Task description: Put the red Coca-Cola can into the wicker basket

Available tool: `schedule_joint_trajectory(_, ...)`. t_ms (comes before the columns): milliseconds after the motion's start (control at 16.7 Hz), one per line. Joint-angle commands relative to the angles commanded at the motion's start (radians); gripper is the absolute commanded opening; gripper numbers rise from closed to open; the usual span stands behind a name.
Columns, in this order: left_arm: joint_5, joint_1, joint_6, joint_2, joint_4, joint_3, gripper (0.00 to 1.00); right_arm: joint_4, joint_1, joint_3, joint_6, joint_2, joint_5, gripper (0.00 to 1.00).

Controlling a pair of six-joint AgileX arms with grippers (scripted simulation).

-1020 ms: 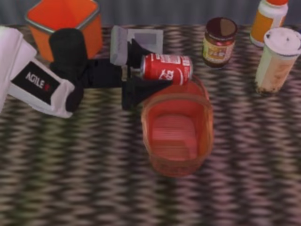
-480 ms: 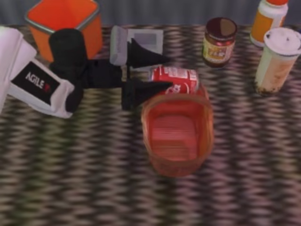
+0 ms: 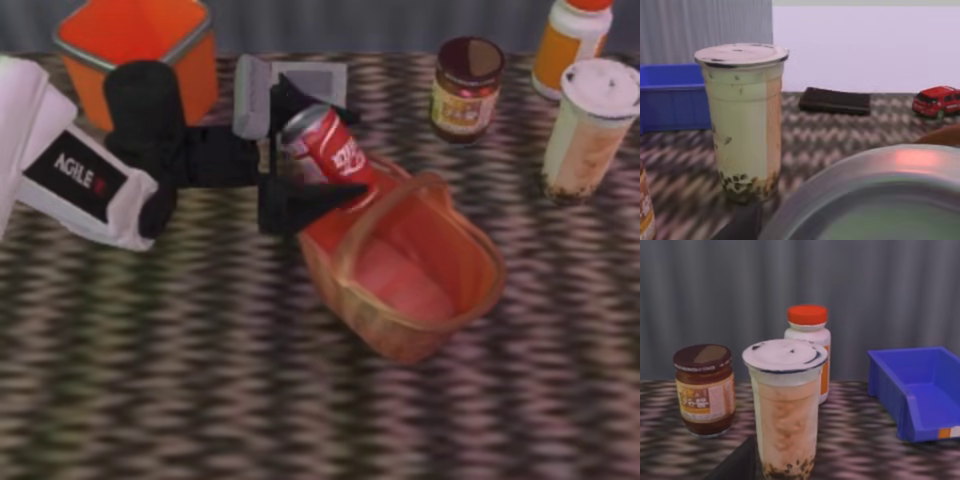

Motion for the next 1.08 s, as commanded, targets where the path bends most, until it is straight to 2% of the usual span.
schedule_joint_trajectory(300,-0.014,-0.001,-0.005,-0.021,-0.012,-0.010,1.00,-0.017,0.010,0.024,0.015,0.025,-0.003,1.00)
schedule_joint_trajectory(480,-0.074,0.015,-0.024,-0.110,-0.062,-0.055,1.00,-0.088,0.045,0.124,0.078,0.129,-0.009,1.00)
schedule_joint_trajectory(780,-0.252,0.069,-0.069,-0.407,-0.212,-0.195,1.00,-0.305,0.137,0.437,0.278,0.452,-0.011,1.00)
schedule_joint_trajectory(1080,-0.495,0.143,-0.107,-0.851,-0.430,-0.414,1.00,-0.607,0.257,0.877,0.560,0.901,-0.008,1.00)
